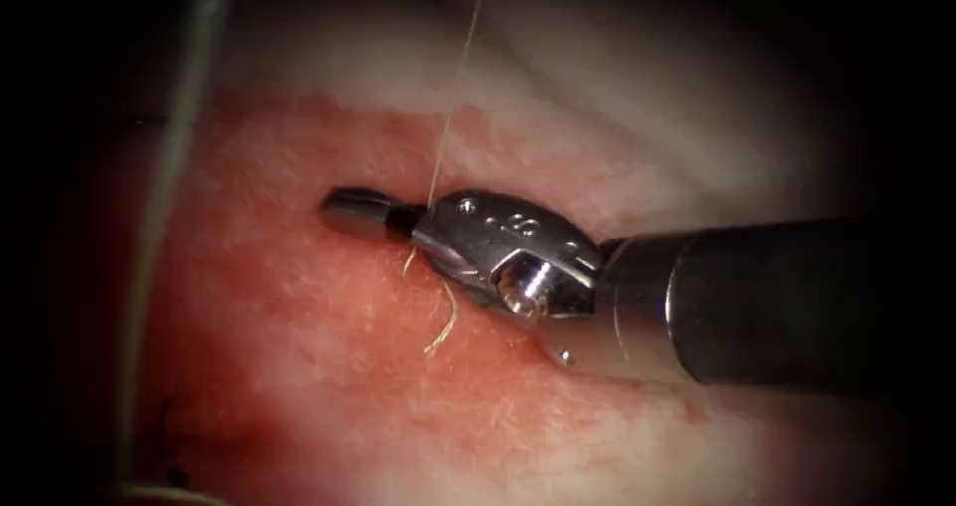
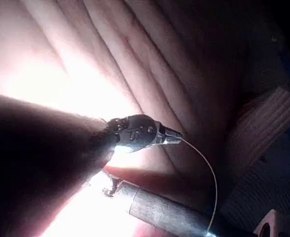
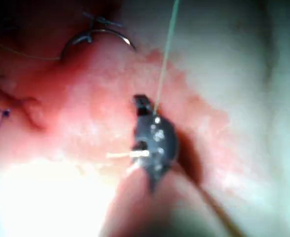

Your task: Wound Closure

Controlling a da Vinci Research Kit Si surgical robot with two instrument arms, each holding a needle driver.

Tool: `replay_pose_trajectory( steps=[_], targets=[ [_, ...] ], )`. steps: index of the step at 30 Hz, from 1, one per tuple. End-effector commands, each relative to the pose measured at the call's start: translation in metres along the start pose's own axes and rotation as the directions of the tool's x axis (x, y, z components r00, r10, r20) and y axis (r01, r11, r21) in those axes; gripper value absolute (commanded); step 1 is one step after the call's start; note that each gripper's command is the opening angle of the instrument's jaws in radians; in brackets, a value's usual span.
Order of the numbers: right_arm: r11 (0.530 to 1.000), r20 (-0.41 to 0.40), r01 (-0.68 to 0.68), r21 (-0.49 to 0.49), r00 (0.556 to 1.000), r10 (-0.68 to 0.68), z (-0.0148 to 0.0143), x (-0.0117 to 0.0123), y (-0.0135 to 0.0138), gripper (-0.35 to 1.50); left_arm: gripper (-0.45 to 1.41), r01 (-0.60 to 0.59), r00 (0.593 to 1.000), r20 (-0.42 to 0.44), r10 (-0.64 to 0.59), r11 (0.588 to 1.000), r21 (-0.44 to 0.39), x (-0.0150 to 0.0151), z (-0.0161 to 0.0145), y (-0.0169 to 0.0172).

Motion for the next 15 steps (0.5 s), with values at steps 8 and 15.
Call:
replay_pose_trajectory(
  steps=[8, 15],
  targets=[
    [0.997, -0.026, 0.073, -0.004, 0.997, -0.073, -0.0004, 0.0013, -0.0006, -0.35, -0.35, 0.004, 1.000, -0.007, -0.004, 1.000, -0.019, 0.0001, -0.0006, -0.0004],
    [0.997, -0.044, 0.068, -0.044, 0.997, -0.070, -0.0007, 0.0031, -0.0002, 1.31, -0.35, -0.017, 1.000, 0.001, 0.017, 1.000, -0.003, 0.0008, -0.0018, -0.0008]
  ],
)
